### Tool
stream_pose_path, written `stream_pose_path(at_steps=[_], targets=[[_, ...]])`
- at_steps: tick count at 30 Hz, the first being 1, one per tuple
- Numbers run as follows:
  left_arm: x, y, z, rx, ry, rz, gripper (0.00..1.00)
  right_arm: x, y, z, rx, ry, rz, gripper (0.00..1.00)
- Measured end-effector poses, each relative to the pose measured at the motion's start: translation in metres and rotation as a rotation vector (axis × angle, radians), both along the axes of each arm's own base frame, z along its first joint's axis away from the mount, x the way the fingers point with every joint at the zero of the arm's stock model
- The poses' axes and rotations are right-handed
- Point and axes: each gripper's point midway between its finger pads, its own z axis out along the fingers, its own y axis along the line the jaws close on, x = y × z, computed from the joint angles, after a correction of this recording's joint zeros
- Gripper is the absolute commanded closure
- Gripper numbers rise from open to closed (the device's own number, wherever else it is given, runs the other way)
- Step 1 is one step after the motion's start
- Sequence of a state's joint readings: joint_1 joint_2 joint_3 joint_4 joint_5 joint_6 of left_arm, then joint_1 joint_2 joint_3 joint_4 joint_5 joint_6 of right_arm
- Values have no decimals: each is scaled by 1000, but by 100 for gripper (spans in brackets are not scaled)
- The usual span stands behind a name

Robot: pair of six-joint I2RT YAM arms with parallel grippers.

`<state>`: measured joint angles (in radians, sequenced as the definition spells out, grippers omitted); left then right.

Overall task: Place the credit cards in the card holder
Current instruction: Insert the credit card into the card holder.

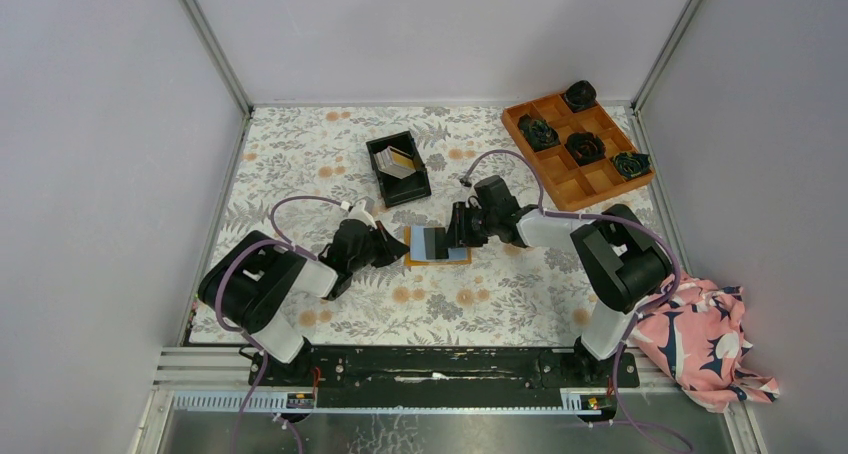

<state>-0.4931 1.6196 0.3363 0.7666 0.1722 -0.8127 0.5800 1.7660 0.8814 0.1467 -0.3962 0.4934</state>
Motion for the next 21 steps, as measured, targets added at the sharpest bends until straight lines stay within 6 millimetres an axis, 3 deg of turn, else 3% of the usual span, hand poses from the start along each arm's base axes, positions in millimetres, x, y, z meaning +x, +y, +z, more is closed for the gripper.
stream_pose_path(at_steps=[11,21], targets=[[1,-2,0,-1,-2,-3,100,7,-14,-10,-85,-35,-35,95],[3,-4,0,-4,-4,-7,100,11,-17,-11,-110,-56,-47,100]])
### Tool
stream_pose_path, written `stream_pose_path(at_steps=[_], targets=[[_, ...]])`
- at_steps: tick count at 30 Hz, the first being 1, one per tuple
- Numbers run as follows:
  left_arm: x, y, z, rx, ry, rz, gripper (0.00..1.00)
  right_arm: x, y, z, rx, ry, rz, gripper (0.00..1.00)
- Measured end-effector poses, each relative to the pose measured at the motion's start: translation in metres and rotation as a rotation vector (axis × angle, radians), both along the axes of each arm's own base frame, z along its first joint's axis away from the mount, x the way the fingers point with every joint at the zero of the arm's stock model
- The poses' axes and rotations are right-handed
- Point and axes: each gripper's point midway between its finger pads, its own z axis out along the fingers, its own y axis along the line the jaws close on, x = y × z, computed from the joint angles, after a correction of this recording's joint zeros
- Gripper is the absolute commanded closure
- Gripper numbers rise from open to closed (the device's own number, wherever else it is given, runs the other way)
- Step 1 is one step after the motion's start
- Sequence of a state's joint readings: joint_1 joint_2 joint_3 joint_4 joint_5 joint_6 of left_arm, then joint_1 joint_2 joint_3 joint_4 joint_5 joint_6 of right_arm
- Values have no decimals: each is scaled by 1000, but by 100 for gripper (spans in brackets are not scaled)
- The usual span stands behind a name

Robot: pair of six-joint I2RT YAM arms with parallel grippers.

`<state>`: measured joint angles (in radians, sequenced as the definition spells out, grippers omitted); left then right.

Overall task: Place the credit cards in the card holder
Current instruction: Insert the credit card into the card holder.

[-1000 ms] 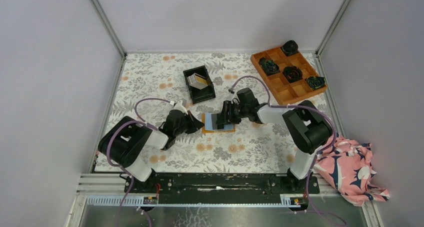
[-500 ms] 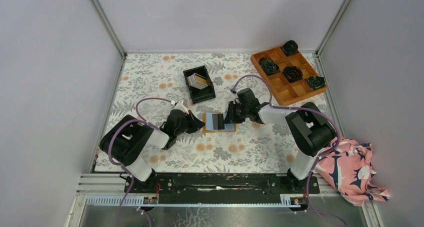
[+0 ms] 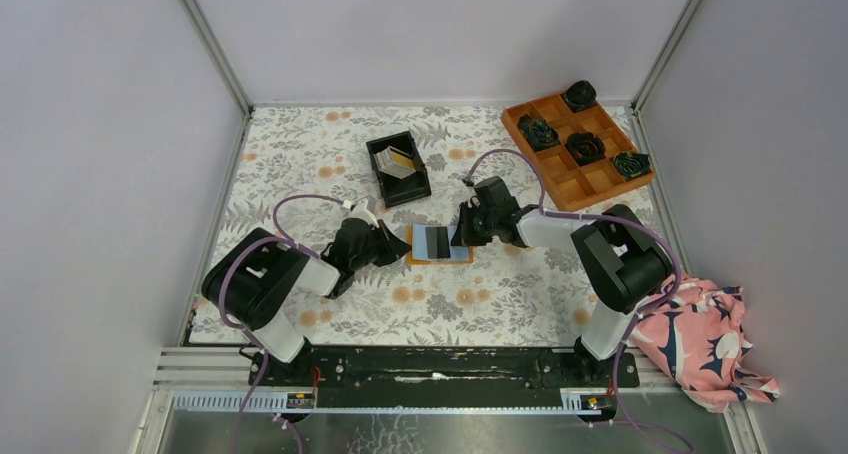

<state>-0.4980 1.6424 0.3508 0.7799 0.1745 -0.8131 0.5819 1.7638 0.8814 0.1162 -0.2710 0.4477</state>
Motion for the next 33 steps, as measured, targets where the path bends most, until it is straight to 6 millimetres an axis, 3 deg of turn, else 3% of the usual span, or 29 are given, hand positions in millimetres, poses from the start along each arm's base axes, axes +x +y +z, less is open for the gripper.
stream_pose_path(at_steps=[11,33], targets=[[1,-1,0,-2,-3,-2,100,-1,6,1,-6,-18,6,100],[4,-7,0,-15,-18,-9,100,-7,27,0,149,30,-12,100]])
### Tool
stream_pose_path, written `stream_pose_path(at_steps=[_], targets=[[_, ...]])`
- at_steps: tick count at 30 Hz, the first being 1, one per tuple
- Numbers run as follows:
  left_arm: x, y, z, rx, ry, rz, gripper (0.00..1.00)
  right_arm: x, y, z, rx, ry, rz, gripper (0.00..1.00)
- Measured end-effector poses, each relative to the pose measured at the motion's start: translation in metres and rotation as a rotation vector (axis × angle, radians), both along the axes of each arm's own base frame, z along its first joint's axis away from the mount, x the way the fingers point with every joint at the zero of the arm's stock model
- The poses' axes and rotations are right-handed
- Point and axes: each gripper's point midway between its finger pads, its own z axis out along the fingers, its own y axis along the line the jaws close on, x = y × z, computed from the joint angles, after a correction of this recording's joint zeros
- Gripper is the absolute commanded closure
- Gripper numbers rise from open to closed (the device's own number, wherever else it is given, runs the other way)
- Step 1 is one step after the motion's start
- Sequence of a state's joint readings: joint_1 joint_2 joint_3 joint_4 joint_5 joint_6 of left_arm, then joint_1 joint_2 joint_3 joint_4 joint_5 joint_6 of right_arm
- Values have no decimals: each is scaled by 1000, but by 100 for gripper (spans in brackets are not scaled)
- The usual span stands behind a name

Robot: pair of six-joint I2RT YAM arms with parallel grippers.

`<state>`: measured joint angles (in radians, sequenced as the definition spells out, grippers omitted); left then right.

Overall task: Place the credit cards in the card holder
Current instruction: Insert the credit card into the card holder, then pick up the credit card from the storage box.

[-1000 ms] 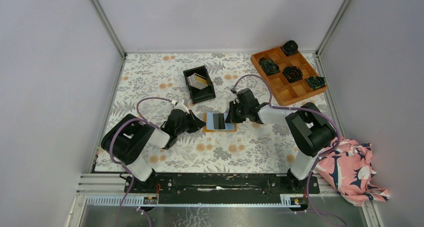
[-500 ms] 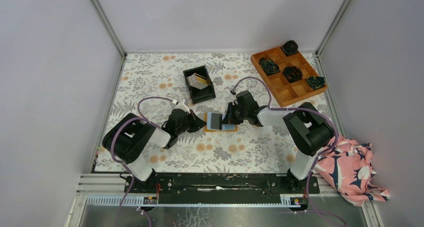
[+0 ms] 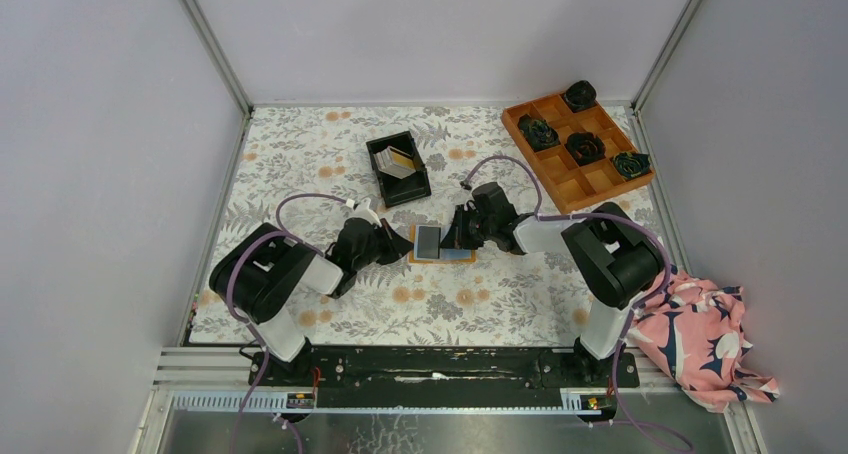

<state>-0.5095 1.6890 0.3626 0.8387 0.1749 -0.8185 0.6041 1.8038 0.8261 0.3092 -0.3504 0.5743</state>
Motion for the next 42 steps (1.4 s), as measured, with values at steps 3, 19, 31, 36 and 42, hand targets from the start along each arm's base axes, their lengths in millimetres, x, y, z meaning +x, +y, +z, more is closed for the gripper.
stream_pose_path(at_steps=[3,19,31,36,42], targets=[[1,-1,0,-3,-3,0,100,0,0,0,2,3,0,100],[2,0,0,15,11,35,90,4,-10,7,-67,-50,-2,68],[3,6,7,74,54,76,59,32,-16,38,-169,-183,10,54],[10,10,11,118,63,95,47,54,-10,66,-197,-261,24,52],[15,18,14,176,68,128,41,97,18,113,-186,-379,44,52]])
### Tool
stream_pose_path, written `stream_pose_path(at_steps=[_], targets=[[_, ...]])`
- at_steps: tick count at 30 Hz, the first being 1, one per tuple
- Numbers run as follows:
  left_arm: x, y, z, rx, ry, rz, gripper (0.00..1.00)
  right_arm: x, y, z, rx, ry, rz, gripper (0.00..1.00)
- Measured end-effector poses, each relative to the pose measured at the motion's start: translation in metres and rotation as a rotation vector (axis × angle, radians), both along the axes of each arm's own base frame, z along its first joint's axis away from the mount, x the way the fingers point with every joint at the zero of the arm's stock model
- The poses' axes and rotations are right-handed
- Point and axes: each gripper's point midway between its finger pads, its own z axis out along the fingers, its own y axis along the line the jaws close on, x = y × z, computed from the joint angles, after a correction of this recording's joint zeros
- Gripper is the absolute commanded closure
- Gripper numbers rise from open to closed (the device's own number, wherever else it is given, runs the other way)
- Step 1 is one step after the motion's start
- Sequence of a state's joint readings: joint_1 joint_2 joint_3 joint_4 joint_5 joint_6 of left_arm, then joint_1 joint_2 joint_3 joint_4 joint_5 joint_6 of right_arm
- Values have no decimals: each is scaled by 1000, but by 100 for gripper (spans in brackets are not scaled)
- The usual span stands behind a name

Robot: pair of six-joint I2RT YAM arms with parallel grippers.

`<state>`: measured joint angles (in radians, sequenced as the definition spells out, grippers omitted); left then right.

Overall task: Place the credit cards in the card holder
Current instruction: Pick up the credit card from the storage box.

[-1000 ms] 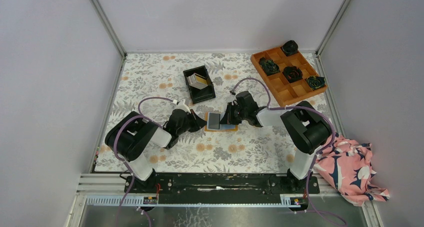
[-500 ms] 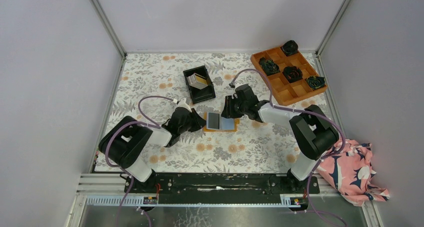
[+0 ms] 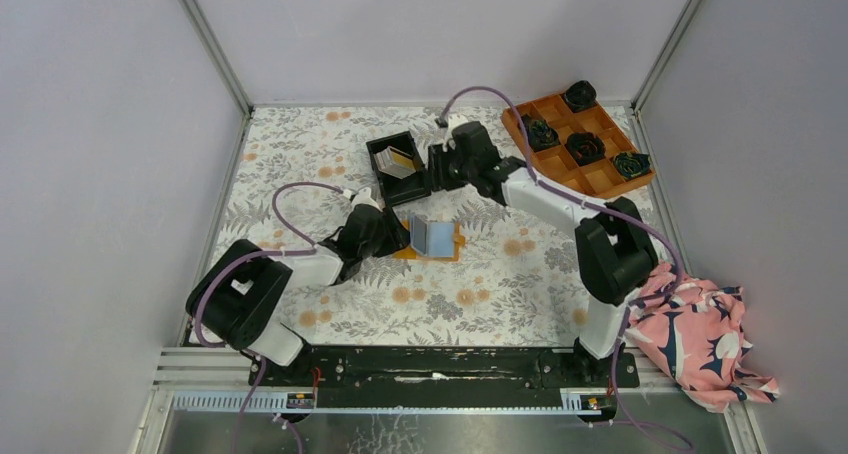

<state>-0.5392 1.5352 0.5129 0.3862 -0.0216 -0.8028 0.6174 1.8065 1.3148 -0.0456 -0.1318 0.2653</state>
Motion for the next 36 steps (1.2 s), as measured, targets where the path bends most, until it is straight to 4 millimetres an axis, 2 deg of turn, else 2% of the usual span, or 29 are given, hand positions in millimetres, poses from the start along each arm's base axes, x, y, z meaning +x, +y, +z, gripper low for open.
stream_pose_path(at_steps=[4,9,19,23,28,36], targets=[[-1,9,0,35,3,28,40,27,19,16,-5,-44,16,51],[-1,16,-1,57,-4,57,40,49,40,13,-31,-46,43,51],[-3,30,-2,38,-51,130,42,53,67,-14,-79,-5,101,51],[-8,33,-2,-16,-95,153,49,52,68,-15,-87,-1,107,51],[-17,39,-5,-62,-124,172,70,56,72,-8,-81,-22,113,51],[-29,51,-3,-114,-161,205,85,67,80,-6,-77,-44,120,52]])
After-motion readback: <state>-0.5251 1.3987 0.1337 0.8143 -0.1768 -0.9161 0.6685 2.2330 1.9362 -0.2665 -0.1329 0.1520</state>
